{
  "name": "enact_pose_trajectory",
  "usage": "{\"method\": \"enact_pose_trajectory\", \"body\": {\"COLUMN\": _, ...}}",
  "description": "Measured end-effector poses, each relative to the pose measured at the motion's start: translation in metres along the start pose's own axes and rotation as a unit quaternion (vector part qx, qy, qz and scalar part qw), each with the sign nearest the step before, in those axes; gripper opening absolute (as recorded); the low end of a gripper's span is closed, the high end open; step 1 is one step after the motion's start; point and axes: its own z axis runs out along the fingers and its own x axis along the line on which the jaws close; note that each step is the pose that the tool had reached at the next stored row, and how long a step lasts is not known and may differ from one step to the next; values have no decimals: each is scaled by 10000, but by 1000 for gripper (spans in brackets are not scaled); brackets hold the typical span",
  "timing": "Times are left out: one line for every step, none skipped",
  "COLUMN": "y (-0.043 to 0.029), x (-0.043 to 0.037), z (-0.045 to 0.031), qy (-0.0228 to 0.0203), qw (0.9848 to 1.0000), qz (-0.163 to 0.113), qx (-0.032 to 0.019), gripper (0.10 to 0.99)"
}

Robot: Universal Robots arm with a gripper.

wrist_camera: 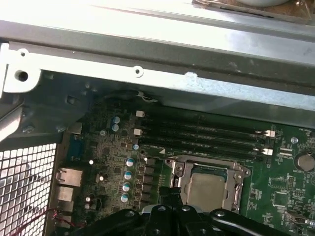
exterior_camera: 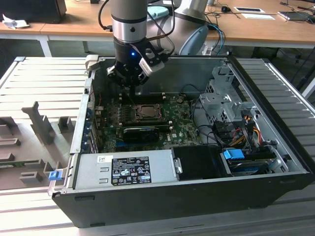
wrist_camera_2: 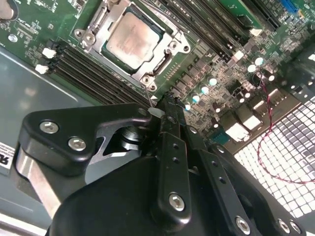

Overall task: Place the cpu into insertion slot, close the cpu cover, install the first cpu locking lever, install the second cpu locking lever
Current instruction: 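Install the first cpu locking lever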

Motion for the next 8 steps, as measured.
{"method": "enact_pose_trajectory", "body": {"y": 1, "x": 8, "z": 6, "qy": 0, "qw": 10000, "qz": 0, "qx": 0, "gripper": 106}}
{"method": "enact_pose_trajectory", "body": {"y": 2, "x": 15, "z": 10, "qy": 0, "qw": 10000, "qz": 0, "qx": 0, "gripper": 106}}
{"method": "enact_pose_trajectory", "body": {"y": 3, "x": 29, "z": 16, "qy": 1, "qw": 10000, "qz": 0, "qx": 1, "gripper": 106}}
{"method": "enact_pose_trajectory", "body": {"y": 4, "x": 37, "z": 20, "qy": 1, "qw": 10000, "qz": 0, "qx": 1, "gripper": 106}}
{"method": "enact_pose_trajectory", "body": {"y": 6, "x": 50, "z": 24, "qy": 1, "qw": 10000, "qz": 0, "qx": 0, "gripper": 106}}
{"method": "enact_pose_trajectory", "body": {"y": 7, "x": 55, "z": 26, "qy": 0, "qw": 10000, "qz": 0, "qx": 0, "gripper": 106}}
{"method": "enact_pose_trajectory", "body": {"y": 8, "x": 61, "z": 27, "qy": 0, "qw": 10000, "qz": 0, "qx": 0, "gripper": 106}}
{"method": "enact_pose_trajectory", "body": {"y": 10, "x": 72, "z": 29, "qy": 1, "qw": 10000, "qz": 0, "qx": 0, "gripper": 106}}
